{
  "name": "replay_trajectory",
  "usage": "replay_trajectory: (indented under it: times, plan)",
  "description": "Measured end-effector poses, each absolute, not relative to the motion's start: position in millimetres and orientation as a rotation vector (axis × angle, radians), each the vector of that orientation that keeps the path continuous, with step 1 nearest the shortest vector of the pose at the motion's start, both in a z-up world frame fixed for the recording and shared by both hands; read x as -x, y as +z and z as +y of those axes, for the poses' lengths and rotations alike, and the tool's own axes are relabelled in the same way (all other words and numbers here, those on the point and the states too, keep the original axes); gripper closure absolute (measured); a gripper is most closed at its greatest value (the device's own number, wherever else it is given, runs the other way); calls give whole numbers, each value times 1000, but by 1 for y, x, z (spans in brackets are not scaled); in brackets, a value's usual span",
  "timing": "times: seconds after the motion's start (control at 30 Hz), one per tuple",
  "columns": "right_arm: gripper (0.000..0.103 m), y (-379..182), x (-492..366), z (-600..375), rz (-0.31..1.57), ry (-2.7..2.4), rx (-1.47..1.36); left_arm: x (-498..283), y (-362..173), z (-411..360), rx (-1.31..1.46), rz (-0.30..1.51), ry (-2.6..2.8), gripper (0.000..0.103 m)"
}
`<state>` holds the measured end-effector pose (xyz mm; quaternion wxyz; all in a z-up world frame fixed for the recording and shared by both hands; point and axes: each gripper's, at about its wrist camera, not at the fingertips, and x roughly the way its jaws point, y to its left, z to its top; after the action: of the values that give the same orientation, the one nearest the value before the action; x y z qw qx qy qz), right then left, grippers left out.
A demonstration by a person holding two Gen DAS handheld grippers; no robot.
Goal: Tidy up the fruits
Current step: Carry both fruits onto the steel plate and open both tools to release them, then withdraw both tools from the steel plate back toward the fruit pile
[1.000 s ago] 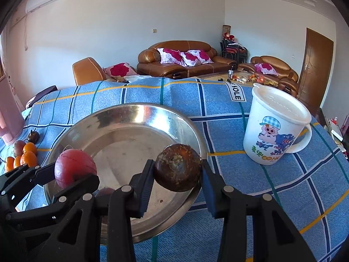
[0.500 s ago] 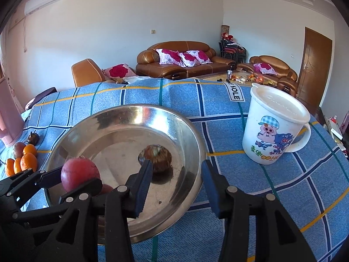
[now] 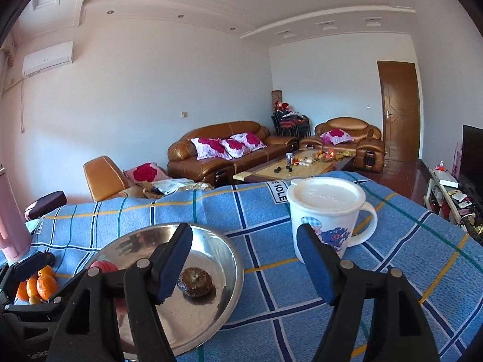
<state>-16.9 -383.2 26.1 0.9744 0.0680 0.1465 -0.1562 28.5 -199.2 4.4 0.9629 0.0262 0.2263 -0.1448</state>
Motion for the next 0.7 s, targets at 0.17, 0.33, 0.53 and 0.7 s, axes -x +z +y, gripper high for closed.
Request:
replay_trajectory:
  times: [0.17, 0.33, 0.53, 0.7]
  plan:
    - [29, 22, 11, -380, 332, -309, -122, -18, 2, -195, -113, 423, -256, 0]
    - [29, 19, 8, -366, 356, -292, -77, -10, 0, -179, -118, 437, -260, 0]
    - [29, 19, 18, -350, 347, -301, -87, 0, -1, -154, -98, 473, -260, 0]
    - [29, 20, 24, -338, 352, -309, -80, 9, -2, -137, -115, 472, -249, 0]
